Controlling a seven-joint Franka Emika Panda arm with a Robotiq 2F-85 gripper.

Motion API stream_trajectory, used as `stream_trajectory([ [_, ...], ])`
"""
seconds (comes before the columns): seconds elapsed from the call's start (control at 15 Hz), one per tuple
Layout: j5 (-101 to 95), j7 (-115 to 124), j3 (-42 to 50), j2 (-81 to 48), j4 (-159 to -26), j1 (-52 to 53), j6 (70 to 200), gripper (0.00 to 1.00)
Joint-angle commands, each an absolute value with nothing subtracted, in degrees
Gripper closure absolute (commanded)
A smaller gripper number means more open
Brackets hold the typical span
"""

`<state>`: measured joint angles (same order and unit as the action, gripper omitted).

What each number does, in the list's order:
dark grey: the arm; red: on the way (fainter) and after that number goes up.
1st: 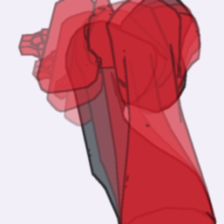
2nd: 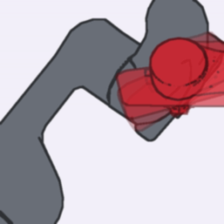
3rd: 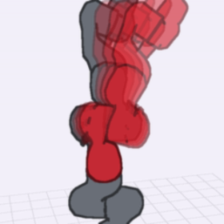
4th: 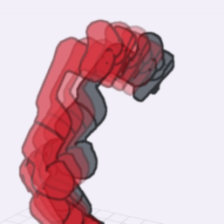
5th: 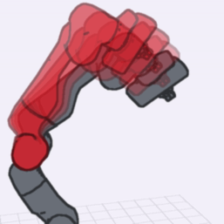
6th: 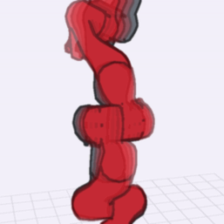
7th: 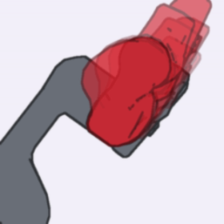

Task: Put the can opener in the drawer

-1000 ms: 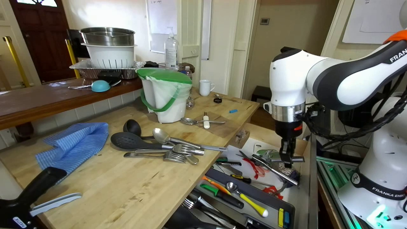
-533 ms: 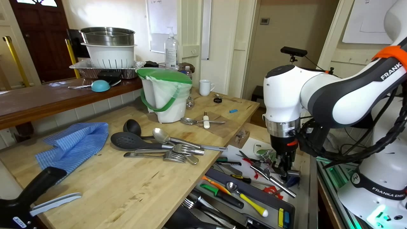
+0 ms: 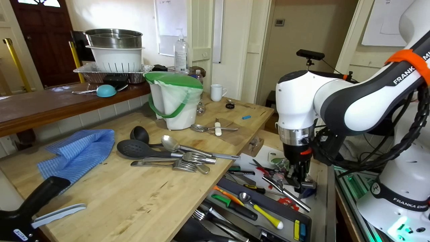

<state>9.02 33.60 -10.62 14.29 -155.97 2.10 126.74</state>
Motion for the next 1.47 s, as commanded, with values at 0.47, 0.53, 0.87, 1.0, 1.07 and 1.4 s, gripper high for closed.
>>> stream_trajectory([
  [0.47,22.32,28.09,-7.23,-0.20,-148.68,4.23,138.99,0.94],
  [0.53,22.22,28.20,-7.29,-1.56,-147.75,4.42,139.72,0.94],
  [0.87,15.92,33.01,-6.68,-7.77,-144.23,5.71,145.11,0.94],
  [1.0,12.73,35.53,-5.55,-9.62,-143.31,6.21,146.64,0.94],
  [1.07,10.83,36.92,-4.91,-10.45,-143.09,6.55,147.30,0.94],
  [1.4,-0.53,45.28,-1.04,-13.51,-142.89,9.34,147.07,0.53],
])
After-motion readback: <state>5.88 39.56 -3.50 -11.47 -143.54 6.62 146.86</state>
